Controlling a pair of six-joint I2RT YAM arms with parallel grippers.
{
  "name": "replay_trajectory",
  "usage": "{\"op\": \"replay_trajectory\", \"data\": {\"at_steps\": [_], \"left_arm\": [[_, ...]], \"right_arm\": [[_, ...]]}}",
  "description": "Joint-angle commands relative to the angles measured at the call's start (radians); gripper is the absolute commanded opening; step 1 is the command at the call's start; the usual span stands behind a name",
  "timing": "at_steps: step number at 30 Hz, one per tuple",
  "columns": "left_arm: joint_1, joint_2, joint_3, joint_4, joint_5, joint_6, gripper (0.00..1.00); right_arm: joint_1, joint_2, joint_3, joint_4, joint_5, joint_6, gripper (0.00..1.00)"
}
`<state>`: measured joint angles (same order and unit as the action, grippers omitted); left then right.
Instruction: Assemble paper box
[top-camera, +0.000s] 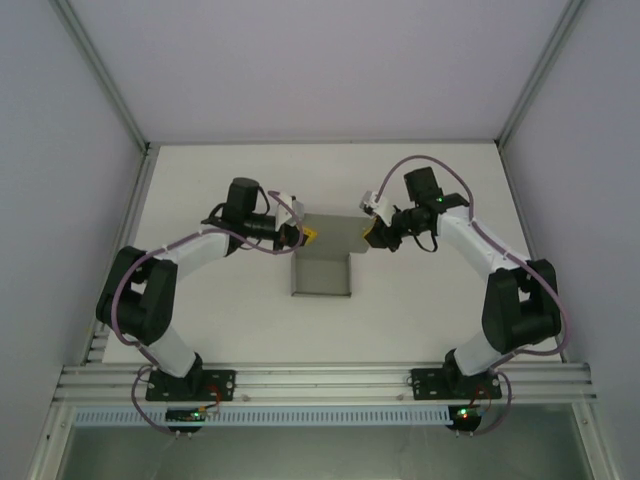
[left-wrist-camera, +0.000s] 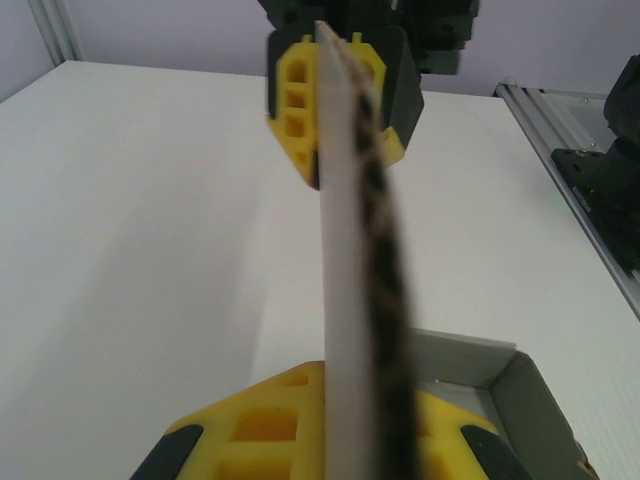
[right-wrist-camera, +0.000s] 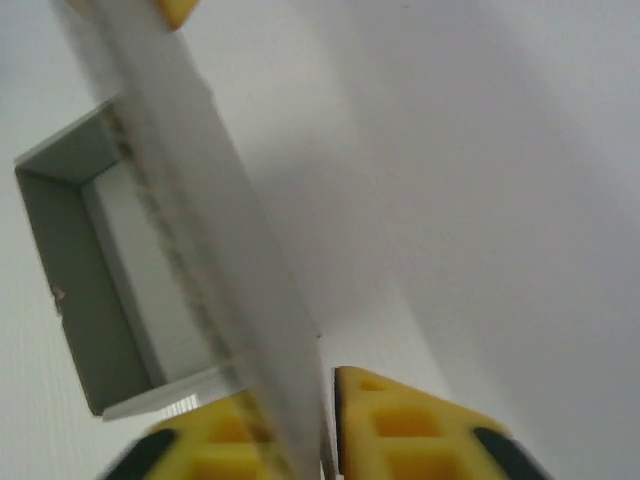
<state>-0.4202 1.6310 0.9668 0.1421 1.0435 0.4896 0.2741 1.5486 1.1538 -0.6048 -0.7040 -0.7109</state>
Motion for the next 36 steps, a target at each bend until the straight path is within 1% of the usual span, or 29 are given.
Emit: {"op": "replay_trajectory", "data": {"at_steps": [1,2,3,4,5,6,9,11,13,15,16,17,19,20,21,23,26,28,30,31,34,36], "left_arm": [[0.002,0.000,0.029,-0.013,0.028,0.022,0.07],[0.002,-0.001,0.031,-0.014,0.016,0.017,0.22],[0.002,-0.005,0.031,-0.017,-0.012,0.000,0.44],[0.003,-0.013,0.032,-0.019,-0.057,-0.026,0.82],[0.003,-0.022,0.031,-0.025,-0.100,-0.044,1.00],[0.004,-0.034,0.026,-0.035,-0.136,-0.052,1.00],[0.006,-0.081,0.016,-0.119,-0.225,-0.011,0.99],[0.006,-0.108,0.014,-0.172,-0.321,-0.005,1.00],[0.009,-0.116,0.023,-0.235,-0.395,0.009,0.99],[0.009,-0.100,0.057,-0.317,-0.439,0.031,1.00],[0.009,-0.087,0.083,-0.365,-0.444,0.044,1.00],[0.009,-0.075,0.105,-0.401,-0.443,0.051,0.97],[0.011,-0.063,0.136,-0.444,-0.422,0.061,0.96],[0.011,-0.059,0.146,-0.452,-0.416,0.065,0.93],[0.011,-0.056,0.150,-0.450,-0.415,0.067,0.90],[0.011,-0.048,0.167,-0.464,-0.432,0.071,0.80],[0.008,-0.024,0.223,-0.563,-0.449,0.091,0.73],[0.007,-0.014,0.251,-0.631,-0.430,0.122,0.69],[0.001,-0.010,0.256,-0.659,-0.442,0.142,0.65],[0.000,-0.008,0.257,-0.661,-0.468,0.138,0.60],[0.001,-0.001,0.258,-0.665,-0.519,0.135,0.56],[0.000,0.011,0.270,-0.672,-0.523,0.138,0.56]], "right_arm": [[0.009,-0.006,0.030,-0.071,-0.042,-0.035,0.01],[0.010,-0.009,0.030,-0.069,-0.037,-0.031,0.00],[0.011,-0.010,0.030,-0.063,-0.023,-0.025,0.00],[0.013,-0.008,0.030,-0.063,0.003,-0.026,0.00],[0.014,-0.003,0.028,-0.067,0.028,-0.024,0.00],[0.017,0.003,0.030,-0.074,0.047,-0.021,0.00],[0.019,0.032,0.082,-0.126,0.079,-0.039,0.00],[0.023,0.054,0.109,-0.163,0.105,-0.068,0.00],[0.024,0.079,0.138,-0.193,0.129,-0.104,0.00],[0.025,0.107,0.169,-0.220,0.135,-0.130,0.00],[0.027,0.123,0.186,-0.226,0.154,-0.139,0.00],[0.032,0.137,0.200,-0.226,0.180,-0.144,0.00],[0.045,0.163,0.229,-0.226,0.247,-0.147,0.00],[0.048,0.173,0.244,-0.238,0.262,-0.158,0.00],[0.051,0.183,0.261,-0.253,0.266,-0.176,0.00],[0.053,0.200,0.292,-0.280,0.264,-0.191,0.00],[0.056,0.212,0.317,-0.278,0.290,-0.188,0.00],[0.059,0.213,0.315,-0.262,0.300,-0.185,0.00],[0.059,0.213,0.316,-0.258,0.296,-0.185,0.00],[0.060,0.213,0.317,-0.259,0.296,-0.184,0.00],[0.059,0.218,0.328,-0.273,0.294,-0.185,0.00],[0.059,0.217,0.327,-0.271,0.289,-0.185,0.00]]}}
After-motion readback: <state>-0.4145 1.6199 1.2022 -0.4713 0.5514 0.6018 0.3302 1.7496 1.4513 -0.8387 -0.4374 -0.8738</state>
